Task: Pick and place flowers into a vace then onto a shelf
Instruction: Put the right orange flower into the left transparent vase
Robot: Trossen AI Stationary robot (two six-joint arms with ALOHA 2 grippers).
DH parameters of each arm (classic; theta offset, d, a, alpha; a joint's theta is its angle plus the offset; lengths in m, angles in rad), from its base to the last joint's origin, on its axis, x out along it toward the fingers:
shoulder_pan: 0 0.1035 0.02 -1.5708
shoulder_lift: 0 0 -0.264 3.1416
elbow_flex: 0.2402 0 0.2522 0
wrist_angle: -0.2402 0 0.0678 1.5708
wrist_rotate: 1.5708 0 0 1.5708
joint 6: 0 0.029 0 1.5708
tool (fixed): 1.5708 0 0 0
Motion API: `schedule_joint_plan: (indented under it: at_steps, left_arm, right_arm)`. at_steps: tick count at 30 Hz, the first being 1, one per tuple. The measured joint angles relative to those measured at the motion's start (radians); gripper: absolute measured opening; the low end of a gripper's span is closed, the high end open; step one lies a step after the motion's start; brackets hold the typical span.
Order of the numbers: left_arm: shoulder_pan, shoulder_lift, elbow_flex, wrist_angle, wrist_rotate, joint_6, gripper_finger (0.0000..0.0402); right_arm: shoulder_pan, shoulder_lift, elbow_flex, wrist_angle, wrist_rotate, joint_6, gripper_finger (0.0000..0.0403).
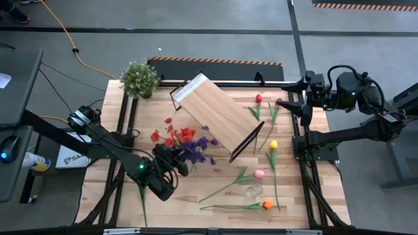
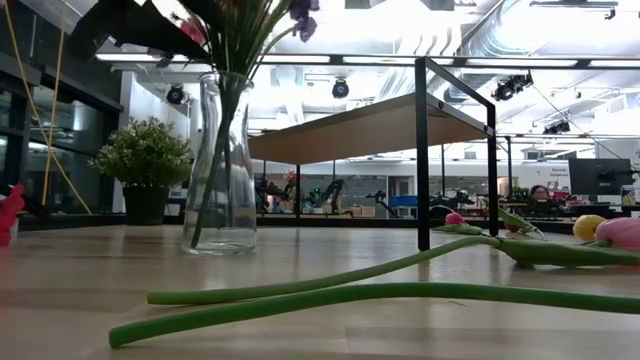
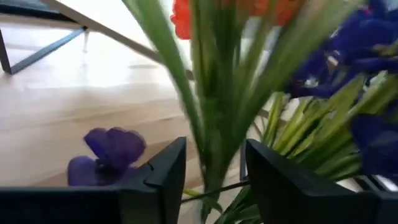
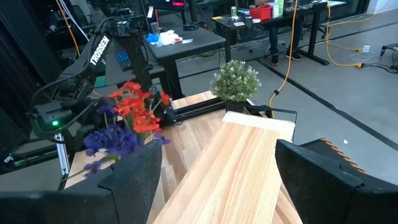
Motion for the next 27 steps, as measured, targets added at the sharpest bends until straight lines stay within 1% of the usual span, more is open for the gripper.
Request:
schedule_joint_plan:
  at_steps: [3,10,17,21,27]
  left_arm:
    - [0.000,0.000,0.000,-0.001,0.026,0.014,0.0213]
    - [0.000,-0.002,0.000,-0.007,0.043,0.061,0.0227]
    - [0.000,-0.002,0.000,-0.013,0.047,0.060,0.0227]
    - [-0.007,-0.002,0.000,-0.014,0.071,0.060,0.0228]
    - [-0.035,-0.003,-0.001,-0.002,0.042,0.052,0.0228]
  right_arm:
    - [0.000,0.000,0.000,0.000,0.000,0.000,0.0303]
    - [0.000,0.000,0.000,0.000,0.000,-0.007,0.0303]
    - [0.000,0.000,0.000,0.000,0.000,-0.022,0.0303]
    - [0.000,0.000,0.000,0.000,0.000,-0.025,0.0303]
    - [0.000,0.000,0.000,0.000,0.000,-0.025,0.0303]
